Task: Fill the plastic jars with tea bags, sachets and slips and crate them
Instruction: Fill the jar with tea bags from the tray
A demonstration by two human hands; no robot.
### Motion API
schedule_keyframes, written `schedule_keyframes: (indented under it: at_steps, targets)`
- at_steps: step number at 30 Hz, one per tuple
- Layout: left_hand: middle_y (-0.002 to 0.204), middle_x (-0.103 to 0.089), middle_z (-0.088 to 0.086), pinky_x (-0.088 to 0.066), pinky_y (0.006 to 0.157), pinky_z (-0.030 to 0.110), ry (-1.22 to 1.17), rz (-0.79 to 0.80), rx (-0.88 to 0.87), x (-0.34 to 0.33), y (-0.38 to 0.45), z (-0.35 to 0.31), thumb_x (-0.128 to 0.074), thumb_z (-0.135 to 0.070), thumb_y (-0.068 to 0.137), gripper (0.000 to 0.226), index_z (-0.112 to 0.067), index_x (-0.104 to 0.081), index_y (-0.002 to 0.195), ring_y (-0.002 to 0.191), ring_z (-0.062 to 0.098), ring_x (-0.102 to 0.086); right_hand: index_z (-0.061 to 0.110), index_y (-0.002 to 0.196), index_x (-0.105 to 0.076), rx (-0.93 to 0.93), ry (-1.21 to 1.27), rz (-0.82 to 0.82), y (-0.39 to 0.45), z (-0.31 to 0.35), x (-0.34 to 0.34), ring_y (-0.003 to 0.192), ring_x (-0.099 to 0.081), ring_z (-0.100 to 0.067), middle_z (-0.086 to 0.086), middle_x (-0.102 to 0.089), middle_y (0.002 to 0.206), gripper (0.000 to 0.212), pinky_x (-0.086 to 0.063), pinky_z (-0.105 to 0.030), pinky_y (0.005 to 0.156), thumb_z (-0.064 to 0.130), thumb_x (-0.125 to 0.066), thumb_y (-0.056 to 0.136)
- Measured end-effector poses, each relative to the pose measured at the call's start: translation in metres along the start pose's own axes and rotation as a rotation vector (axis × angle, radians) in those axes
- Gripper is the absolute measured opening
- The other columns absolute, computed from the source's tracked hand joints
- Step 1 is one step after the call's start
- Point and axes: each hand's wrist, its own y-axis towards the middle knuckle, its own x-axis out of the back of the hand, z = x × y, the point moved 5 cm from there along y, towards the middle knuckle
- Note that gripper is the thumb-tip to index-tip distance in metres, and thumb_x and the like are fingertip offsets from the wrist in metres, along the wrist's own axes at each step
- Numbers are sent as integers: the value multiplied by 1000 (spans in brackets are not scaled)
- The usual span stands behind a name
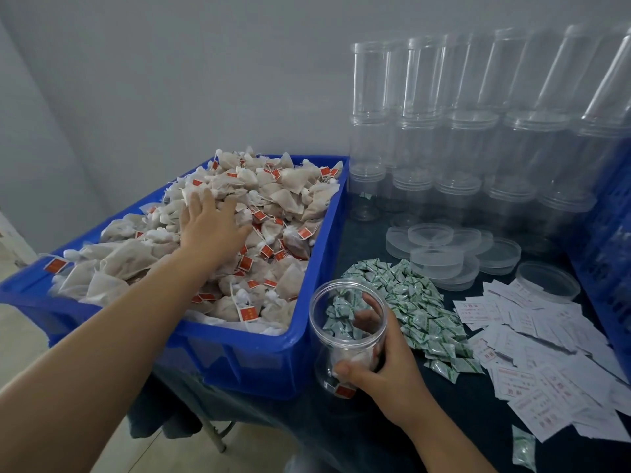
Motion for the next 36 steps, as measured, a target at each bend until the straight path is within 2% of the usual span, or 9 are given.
schedule_keyframes:
  at_steps: [4, 7, 11, 14, 21, 24, 26, 29, 36]
  targets:
    - [157, -4, 11, -24, 110, 57, -49, 39, 96, -4, 1, 11, -50, -37, 94, 52, -15, -38, 140, 143, 36, -4, 78, 113, -44, -3, -5, -1, 0, -1, 1, 119, -55, 4, 31, -55, 119, 83, -50, -16, 88, 49, -86, 48]
    - [156, 0, 17, -30, 107, 56, -128, 13, 242, 1, 0, 22, -50, -24, 94, 49, -16, -35, 141, 140, 44, -9, 78, 114, -43, -2, -7, -3, 0, -1, 0, 119, -55, 5, 32, -55, 119, 84, -50, -15, 89, 50, -86, 48]
    - [148, -28, 21, -39, 103, 54, -126, -14, 260, 0, 0, 28, -49, -26, 95, 52, -10, -34, 142, 135, 43, -26, 78, 116, -42, -6, -12, -5, 0, -2, 1, 121, -54, 5, 30, -54, 122, 86, -51, -18, 89, 51, -87, 48]
    - [142, -37, 18, -41, 101, 53, -184, -81, 238, 3, -2, 27, -52, -23, 92, 49, -7, -40, 136, 131, 38, -33, 78, 116, -42, -2, -7, -3, 0, -2, 1, 119, -55, 7, 34, -55, 119, 87, -51, -14, 86, 53, -88, 47]
    - [136, -45, 13, -37, 102, 48, -324, -202, 96, 10, -4, 12, -57, -22, 87, 49, -12, -46, 134, 125, 33, -41, 78, 116, -43, 4, -3, -9, 0, -2, 1, 117, -56, 6, 27, -56, 123, 87, -51, -13, 84, 51, -88, 47]
    - [125, -52, 8, -42, 90, 34, -449, -298, 3, 14, -8, 5, -64, -23, 85, 35, -13, -56, 117, 107, 20, -49, 76, 118, -43, 3, 2, -7, 0, -2, 2, 117, -56, 5, 20, -55, 128, 89, -51, -15, 85, 50, -88, 47]
    - [117, -54, 3, -37, 81, 26, -496, -330, -49, 16, -12, 2, -70, -23, 82, 25, -17, -56, 101, 96, 11, -46, 76, 118, -43, 1, 2, -2, -1, -3, 2, 116, -57, 6, 23, -55, 126, 88, -51, -14, 84, 50, -88, 48]
    - [107, -52, 1, -34, 74, 19, -549, -338, -113, 20, -16, -3, -75, -20, 78, 32, -19, -49, 95, 90, 10, -45, 77, 118, -42, 4, -12, -1, 0, -4, 1, 116, -56, 8, 32, -55, 119, 88, -50, -12, 84, 50, -88, 48]
    - [86, -53, 1, -31, 71, 10, -560, -321, -489, 42, -42, -44, -76, -21, 77, 27, -7, -57, 89, 78, 10, -45, 77, 117, -44, -8, 13, 1, 1, -5, 2, 117, -57, 6, 26, -56, 125, 86, -51, -15, 85, 48, -89, 48]
